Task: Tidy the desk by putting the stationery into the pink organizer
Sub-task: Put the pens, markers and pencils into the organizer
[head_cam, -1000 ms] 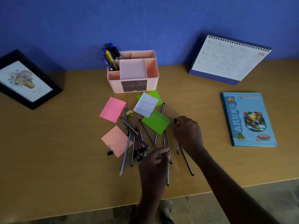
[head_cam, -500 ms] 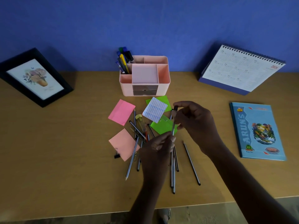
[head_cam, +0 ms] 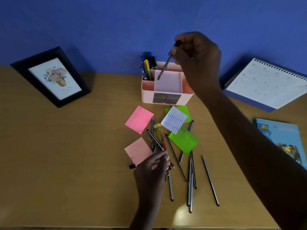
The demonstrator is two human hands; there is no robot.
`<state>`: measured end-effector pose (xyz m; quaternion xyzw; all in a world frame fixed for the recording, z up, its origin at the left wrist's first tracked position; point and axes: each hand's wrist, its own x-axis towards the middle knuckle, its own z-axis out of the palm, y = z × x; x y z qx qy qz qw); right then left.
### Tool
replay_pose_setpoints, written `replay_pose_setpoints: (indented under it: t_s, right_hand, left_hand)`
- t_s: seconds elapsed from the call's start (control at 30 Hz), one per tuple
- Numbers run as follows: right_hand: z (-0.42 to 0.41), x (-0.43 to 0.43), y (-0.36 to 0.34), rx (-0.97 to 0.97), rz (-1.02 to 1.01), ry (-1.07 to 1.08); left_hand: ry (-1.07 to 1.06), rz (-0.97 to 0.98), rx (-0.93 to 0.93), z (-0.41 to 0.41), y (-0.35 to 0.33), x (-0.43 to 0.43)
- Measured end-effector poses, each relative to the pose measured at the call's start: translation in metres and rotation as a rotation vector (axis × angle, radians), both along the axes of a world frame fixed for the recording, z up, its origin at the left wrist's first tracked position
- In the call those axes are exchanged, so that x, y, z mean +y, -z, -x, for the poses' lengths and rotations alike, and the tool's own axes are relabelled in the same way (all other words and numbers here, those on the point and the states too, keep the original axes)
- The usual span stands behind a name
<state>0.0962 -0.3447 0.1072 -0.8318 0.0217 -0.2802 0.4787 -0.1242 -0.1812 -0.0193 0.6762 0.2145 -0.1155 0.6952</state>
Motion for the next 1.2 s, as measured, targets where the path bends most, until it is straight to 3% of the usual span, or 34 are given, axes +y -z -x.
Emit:
replay_pose_setpoints:
  t_s: [0.17, 0.33, 0.77, 0.93, 1.2]
  right_hand:
    - [-0.045, 0.026, 0.020, -0.052, 0.194, -0.041]
    - [-0.065, 0.032, 0.058, 0.076, 0.351, -0.076]
    - [-0.064, 0.033, 0.089, 0.257, 0.395, -0.017]
    - [-0.007, 0.014, 0.079, 0.221, 0.400, -0.044]
    - [0.141, -0.031, 0.140, 0.600, 0.530, -0.148]
  left_hand:
    - [-0.028, 0.003, 0.013, 0.004, 0.005, 0.014]
    - [-0.065, -0.012, 0.002, -0.001, 0.006, 0.024]
    - [-0.122, -0.057, -0.025, -0.005, 0.004, 0.045]
    - [-0.111, -0.066, -0.043, -0.001, 0.006, 0.048]
    - [-0.101, -0.128, -0.031, 0.007, 0.013, 0.058]
